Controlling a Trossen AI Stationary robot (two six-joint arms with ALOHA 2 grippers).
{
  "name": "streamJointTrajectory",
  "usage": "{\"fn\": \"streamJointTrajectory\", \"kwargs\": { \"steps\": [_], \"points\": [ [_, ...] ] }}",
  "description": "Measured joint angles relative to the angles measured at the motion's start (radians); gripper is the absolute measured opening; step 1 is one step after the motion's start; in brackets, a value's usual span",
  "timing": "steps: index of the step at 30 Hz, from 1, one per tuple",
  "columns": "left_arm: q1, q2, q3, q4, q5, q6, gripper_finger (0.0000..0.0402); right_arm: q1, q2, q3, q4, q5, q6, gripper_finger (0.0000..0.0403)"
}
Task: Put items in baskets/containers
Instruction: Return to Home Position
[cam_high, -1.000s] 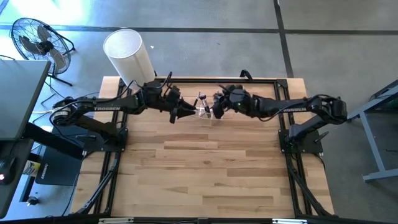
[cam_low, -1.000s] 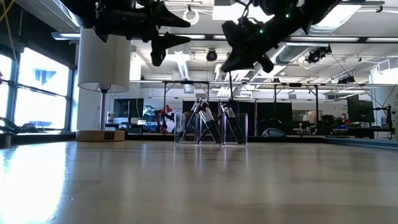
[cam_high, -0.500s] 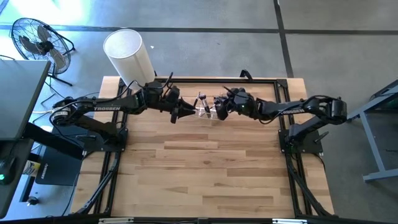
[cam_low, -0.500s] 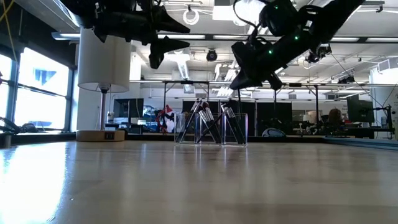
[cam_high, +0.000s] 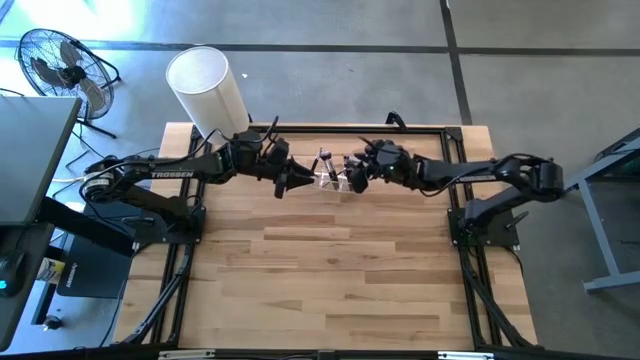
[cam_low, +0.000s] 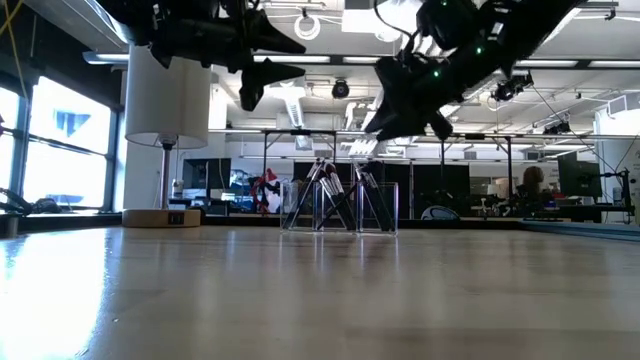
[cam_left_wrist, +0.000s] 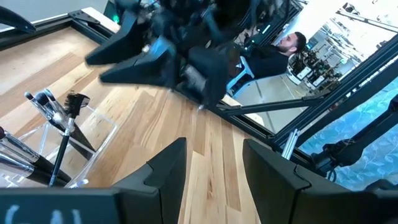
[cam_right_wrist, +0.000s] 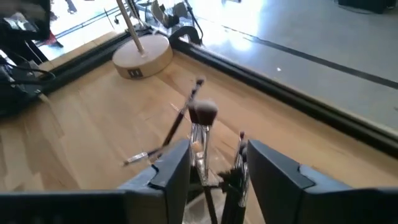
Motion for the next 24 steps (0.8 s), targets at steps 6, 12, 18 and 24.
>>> {"fn": "streamJointTrajectory", "kwargs": {
  "steps": [6, 12, 18, 24],
  "points": [
    [0.0, -0.027, -0.001, -0.022, -0.001, 0.025, 0.0153, 0.003, -0.113, 0.066, -0.216, -0.023, -0.001, 0.0146],
    [0.0, -0.126, -0.001, -0.133, -0.031, 0.107, 0.0089, 0.053, -0.214, 0.082, -0.262, -0.097, -0.019, 0.0075],
    [-0.037, -0.249, 0.001, -0.308, -0.138, 0.193, 0.0011, 0.125, -0.24, 0.082, -0.281, -0.121, -0.138, 0.0006],
    [-0.269, -0.328, -0.005, -0.488, -0.555, 0.3, 0.0002, 0.181, -0.239, 0.082, -0.341, -0.121, -0.232, 0.0023]
  ]
}}
